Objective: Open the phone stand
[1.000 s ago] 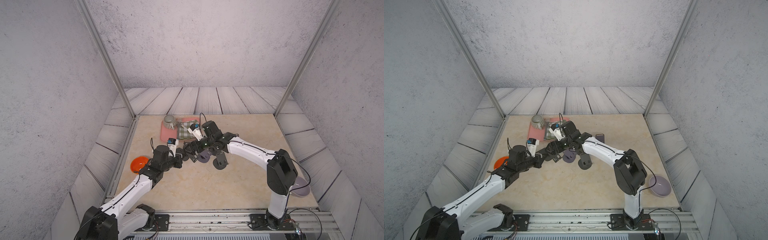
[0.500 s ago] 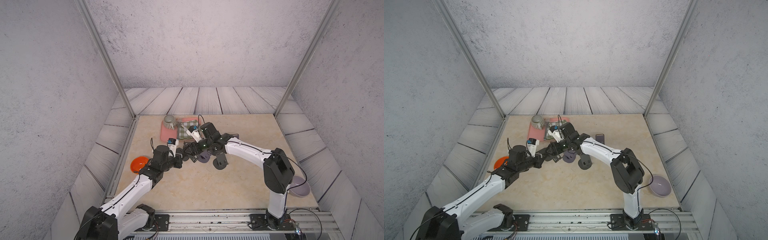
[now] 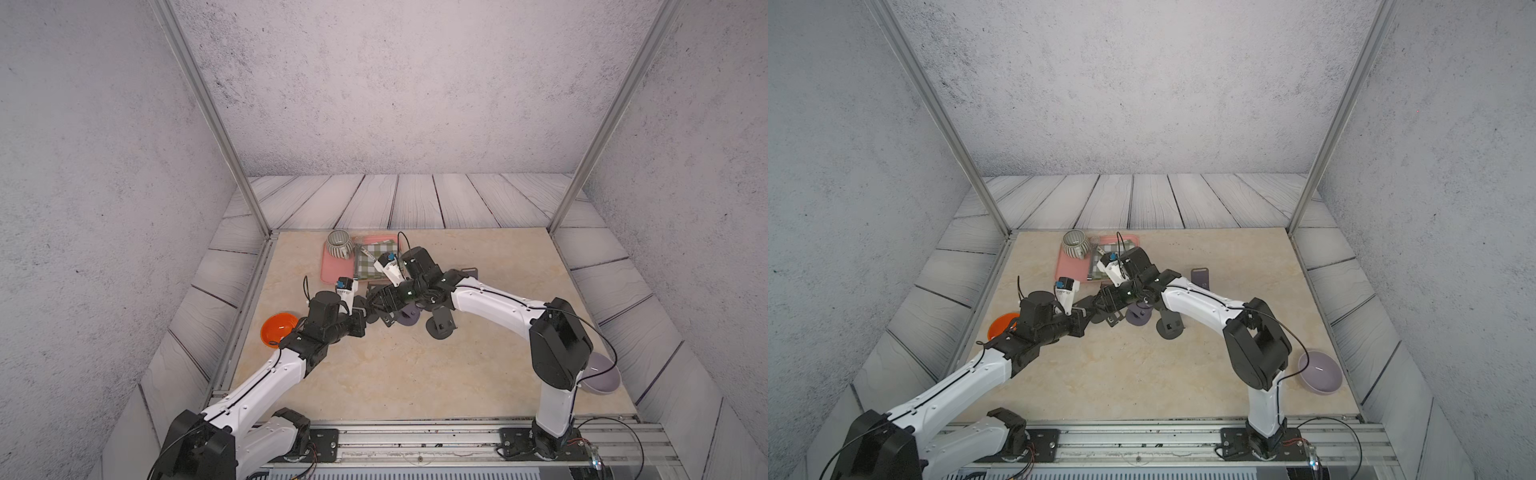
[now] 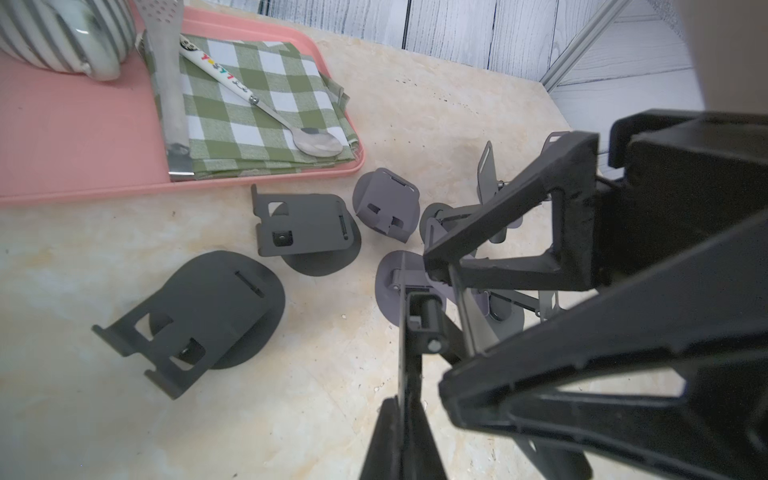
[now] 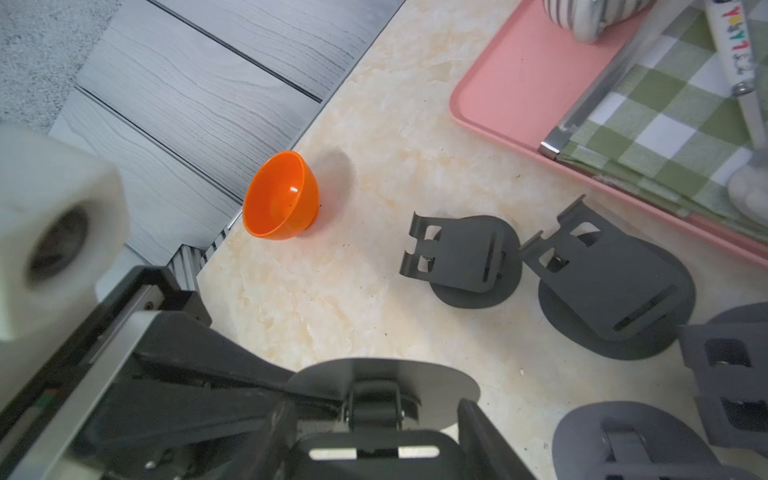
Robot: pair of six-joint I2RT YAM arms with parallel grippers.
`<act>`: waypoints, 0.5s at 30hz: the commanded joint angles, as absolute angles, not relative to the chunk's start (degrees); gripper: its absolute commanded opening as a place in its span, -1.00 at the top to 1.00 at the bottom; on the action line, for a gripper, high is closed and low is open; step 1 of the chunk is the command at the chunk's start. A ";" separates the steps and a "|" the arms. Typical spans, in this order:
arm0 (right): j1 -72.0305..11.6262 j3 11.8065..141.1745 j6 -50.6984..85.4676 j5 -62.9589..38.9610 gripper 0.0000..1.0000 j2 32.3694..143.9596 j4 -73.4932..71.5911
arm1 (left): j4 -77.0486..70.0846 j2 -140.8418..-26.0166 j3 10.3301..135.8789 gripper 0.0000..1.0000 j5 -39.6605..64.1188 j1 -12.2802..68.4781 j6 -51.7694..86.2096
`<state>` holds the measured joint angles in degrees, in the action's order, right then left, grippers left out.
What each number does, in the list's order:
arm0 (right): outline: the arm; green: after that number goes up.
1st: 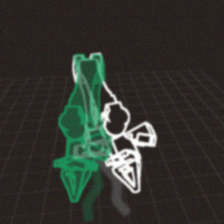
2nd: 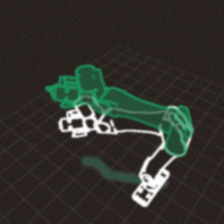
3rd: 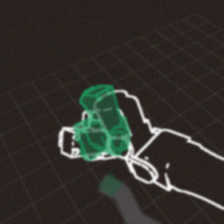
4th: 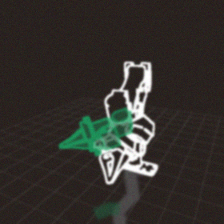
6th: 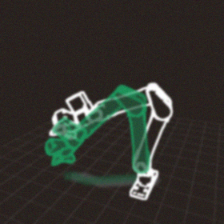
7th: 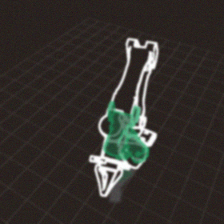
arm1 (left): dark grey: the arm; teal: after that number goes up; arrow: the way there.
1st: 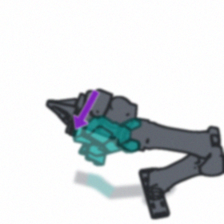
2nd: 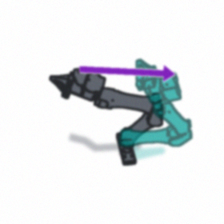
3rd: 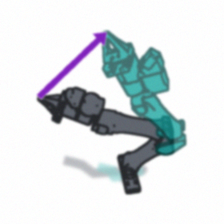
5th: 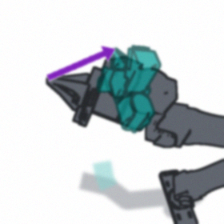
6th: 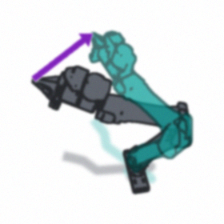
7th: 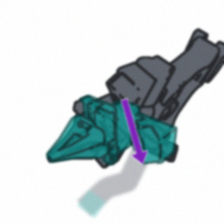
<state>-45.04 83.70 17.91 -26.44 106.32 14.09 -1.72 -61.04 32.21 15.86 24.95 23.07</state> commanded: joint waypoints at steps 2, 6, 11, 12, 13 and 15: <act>-44.56 81.63 17.79 -21.42 -0.09 100.25 15.81 | 0.16 -61.61 33.16 1.00 5.51 24.08 25.96; -44.56 80.38 17.36 -19.16 -0.09 97.50 16.73 | 0.49 -62.04 33.47 1.00 3.15 24.08 26.79; -44.56 79.04 17.01 -17.15 -0.10 94.49 17.53 | 1.06 -63.40 34.46 1.00 1.66 24.08 27.31; -44.56 78.69 17.05 -16.82 -0.10 93.91 17.66 | 1.39 -63.75 34.73 1.00 1.21 24.08 27.33; -44.55 78.37 16.96 -16.54 -0.10 93.36 17.82 | 1.49 -64.01 34.91 1.00 0.93 24.08 27.33; -44.56 77.67 16.83 -15.75 -0.11 92.18 18.06 | 1.80 -64.57 35.23 1.00 0.19 24.00 27.42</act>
